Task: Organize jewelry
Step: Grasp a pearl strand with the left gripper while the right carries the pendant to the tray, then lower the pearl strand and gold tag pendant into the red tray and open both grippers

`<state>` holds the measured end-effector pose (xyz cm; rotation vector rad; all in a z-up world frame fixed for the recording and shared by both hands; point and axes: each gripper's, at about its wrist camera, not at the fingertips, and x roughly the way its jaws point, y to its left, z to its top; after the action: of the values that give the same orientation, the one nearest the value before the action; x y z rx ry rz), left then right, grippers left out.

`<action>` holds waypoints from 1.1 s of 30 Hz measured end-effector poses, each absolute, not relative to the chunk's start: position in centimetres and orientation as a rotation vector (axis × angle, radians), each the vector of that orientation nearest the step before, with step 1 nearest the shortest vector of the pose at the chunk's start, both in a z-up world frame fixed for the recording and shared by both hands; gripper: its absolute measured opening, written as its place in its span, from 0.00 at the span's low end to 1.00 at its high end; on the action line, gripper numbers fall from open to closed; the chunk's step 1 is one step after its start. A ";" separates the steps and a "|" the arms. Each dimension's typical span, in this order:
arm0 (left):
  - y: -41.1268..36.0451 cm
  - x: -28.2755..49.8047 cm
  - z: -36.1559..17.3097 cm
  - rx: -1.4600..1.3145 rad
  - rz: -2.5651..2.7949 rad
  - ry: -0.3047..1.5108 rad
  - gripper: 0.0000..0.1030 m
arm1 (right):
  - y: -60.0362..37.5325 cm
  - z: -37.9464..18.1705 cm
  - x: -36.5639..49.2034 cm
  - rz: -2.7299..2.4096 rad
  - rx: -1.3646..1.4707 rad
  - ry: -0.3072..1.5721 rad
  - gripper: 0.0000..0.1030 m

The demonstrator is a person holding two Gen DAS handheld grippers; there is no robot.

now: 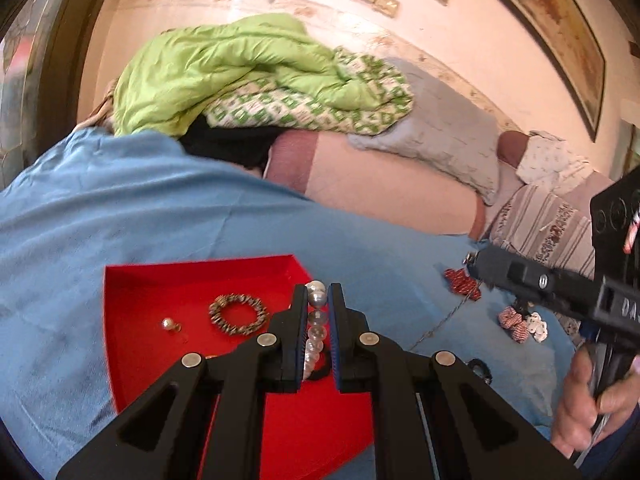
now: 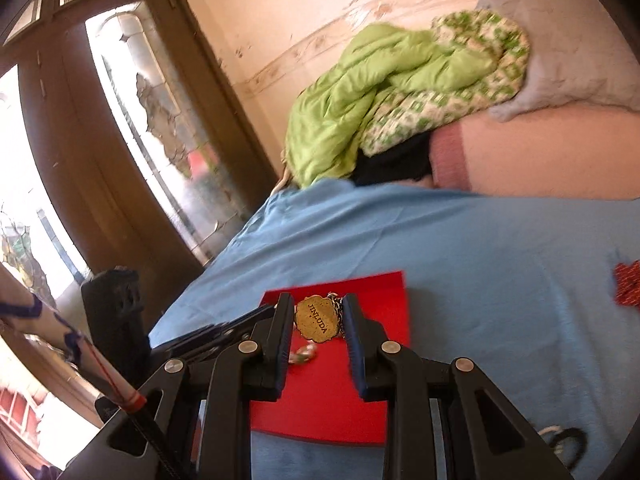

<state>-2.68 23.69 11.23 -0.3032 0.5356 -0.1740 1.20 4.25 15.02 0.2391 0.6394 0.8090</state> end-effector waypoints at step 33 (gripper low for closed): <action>25.3 2.0 4.1 -0.352 -0.002 0.824 0.09 | 8.7 3.7 3.8 0.714 0.091 0.938 0.26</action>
<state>2.04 25.31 4.14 -0.3523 0.8239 -0.0022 3.80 8.69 3.68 0.0908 0.9383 0.7139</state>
